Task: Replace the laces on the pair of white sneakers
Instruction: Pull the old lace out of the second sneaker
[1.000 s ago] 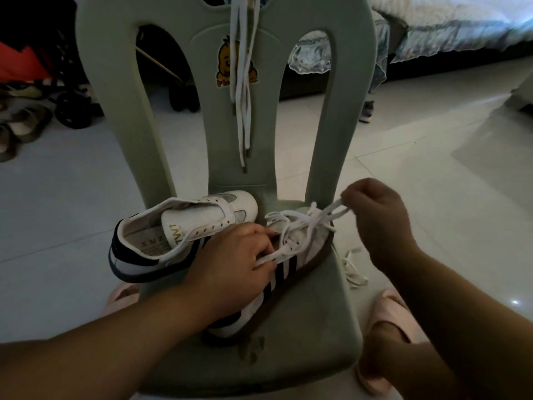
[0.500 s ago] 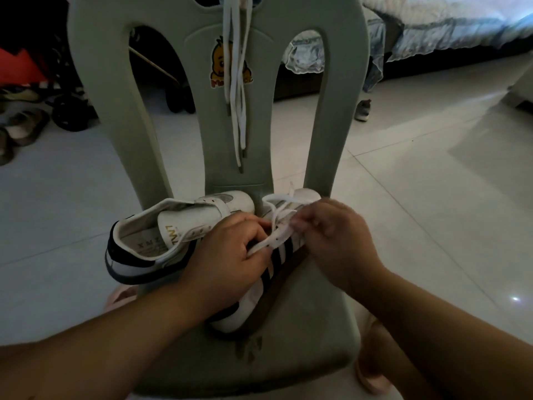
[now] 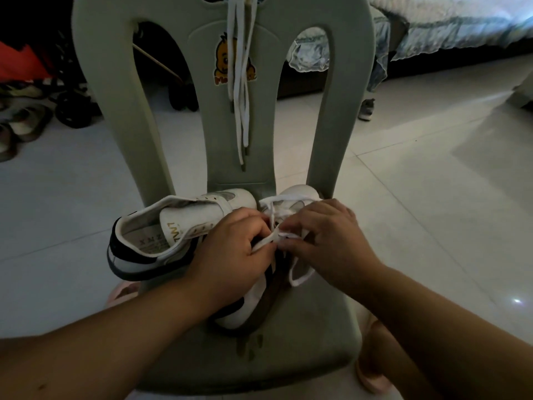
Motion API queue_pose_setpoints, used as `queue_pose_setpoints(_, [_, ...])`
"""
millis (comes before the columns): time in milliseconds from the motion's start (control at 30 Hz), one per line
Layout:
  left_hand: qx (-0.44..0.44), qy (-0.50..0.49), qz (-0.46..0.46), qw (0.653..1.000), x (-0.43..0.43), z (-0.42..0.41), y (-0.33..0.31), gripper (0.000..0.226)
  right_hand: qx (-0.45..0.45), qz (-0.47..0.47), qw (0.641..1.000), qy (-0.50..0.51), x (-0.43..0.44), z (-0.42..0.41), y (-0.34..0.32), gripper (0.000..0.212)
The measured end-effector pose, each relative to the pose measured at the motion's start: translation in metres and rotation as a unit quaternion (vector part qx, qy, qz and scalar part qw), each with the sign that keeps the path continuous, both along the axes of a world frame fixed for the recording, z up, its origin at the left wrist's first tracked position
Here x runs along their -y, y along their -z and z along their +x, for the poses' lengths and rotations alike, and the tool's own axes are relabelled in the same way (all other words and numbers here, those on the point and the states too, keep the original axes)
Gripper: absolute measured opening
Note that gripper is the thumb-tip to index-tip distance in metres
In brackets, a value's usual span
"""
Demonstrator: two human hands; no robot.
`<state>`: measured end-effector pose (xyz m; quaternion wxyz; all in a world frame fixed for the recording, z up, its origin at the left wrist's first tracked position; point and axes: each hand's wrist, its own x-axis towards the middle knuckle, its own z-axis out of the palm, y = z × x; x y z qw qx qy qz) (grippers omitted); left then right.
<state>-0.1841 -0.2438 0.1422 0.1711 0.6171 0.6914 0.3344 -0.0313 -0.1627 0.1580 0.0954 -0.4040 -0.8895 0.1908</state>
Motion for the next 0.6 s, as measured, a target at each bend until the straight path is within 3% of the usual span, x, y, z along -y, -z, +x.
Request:
queue_pose_setpoints(133, [-0.006, 0.01, 0.001, 1.0, 0.001, 0.0, 0.0, 0.012, -0.056, 0.03, 0.998, -0.015, 0.0, -0.001, 0.003, 0.011])
queue_pose_setpoints(233, [-0.012, 0.005, -0.01, 1.0, 0.001, -0.001, -0.001, 0.009, -0.11, 0.001, 0.993, 0.03, 0.004, -0.004, 0.001, 0.015])
queue_pose_setpoints(300, [-0.013, -0.003, -0.023, 1.0, 0.002, -0.002, -0.001, 0.007, -0.226, -0.049, 0.963, 0.138, -0.002, -0.001, -0.009, 0.018])
queue_pose_setpoints(367, [-0.011, 0.0, -0.035, 0.999, 0.002, -0.001, -0.001, 0.006, -0.343, -0.098, 0.906, 0.228, -0.014, 0.007, -0.022, 0.018])
queue_pose_setpoints(400, [-0.009, 0.007, -0.041, 0.999, 0.002, 0.001, -0.001, 0.005, -0.359, -0.121, 0.892, 0.246, -0.02, 0.011, -0.028, 0.017])
queue_pose_setpoints(467, [-0.01, 0.027, -0.059, 0.998, 0.002, 0.004, -0.002, 0.003, -0.288, -0.16, 0.915, 0.234, -0.026, 0.015, -0.035, 0.018])
queue_pose_setpoints(600, [-0.032, 0.058, -0.11, 0.992, 0.001, 0.014, -0.002, 0.008, -0.027, -0.212, 0.964, 0.161, -0.018, 0.01, -0.026, 0.024])
